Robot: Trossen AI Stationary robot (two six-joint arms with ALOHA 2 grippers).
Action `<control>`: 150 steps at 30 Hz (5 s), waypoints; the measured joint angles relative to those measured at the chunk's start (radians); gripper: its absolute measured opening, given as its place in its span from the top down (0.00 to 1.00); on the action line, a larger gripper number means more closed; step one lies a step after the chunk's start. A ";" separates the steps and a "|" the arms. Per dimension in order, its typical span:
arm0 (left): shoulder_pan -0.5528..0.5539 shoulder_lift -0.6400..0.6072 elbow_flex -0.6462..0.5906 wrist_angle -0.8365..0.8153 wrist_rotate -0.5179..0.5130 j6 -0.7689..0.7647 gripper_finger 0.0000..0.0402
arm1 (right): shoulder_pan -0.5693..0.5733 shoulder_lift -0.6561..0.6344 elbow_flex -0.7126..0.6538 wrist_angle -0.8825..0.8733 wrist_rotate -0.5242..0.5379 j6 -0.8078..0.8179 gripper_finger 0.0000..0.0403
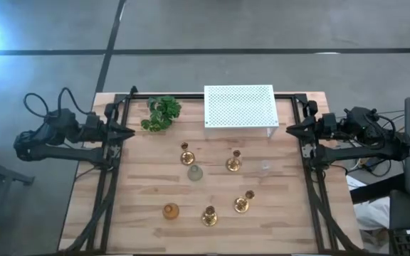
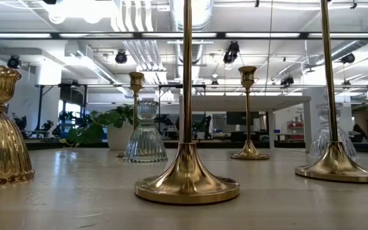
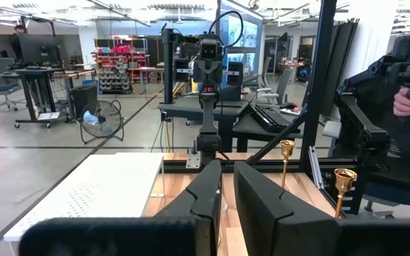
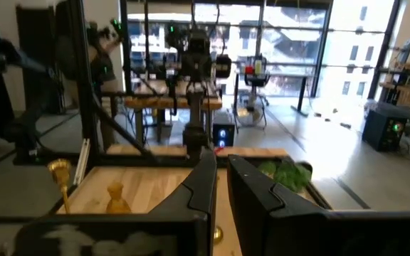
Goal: Pick & Place candle stick holders
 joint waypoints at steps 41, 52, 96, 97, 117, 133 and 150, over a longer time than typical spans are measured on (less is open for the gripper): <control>0.001 0.208 0.531 0.057 -0.401 0.272 0.89 | 0.000 0.796 0.849 -0.141 0.278 0.094 0.92; 0.001 0.461 0.976 -0.566 -0.409 0.126 0.89 | 0.000 1.023 1.343 -0.777 0.259 0.209 0.92; -0.063 0.087 0.109 -0.140 -0.558 -0.162 0.94 | 0.515 0.818 0.551 -1.161 0.880 1.548 0.92; -0.064 0.046 0.079 -0.109 -0.539 -0.162 0.95 | 0.521 0.833 0.536 -1.161 0.881 1.589 0.92; -0.063 -0.233 -0.435 0.271 -0.472 -0.154 0.91 | 0.531 0.799 0.383 -1.215 0.503 1.794 0.92; -0.063 -0.233 -0.430 0.386 -0.556 -0.123 0.72 | 0.459 0.643 0.210 -0.962 0.366 1.610 0.58; -0.063 -0.233 -0.406 0.391 -0.558 -0.146 0.72 | 0.219 0.705 0.091 -0.747 0.186 1.349 0.55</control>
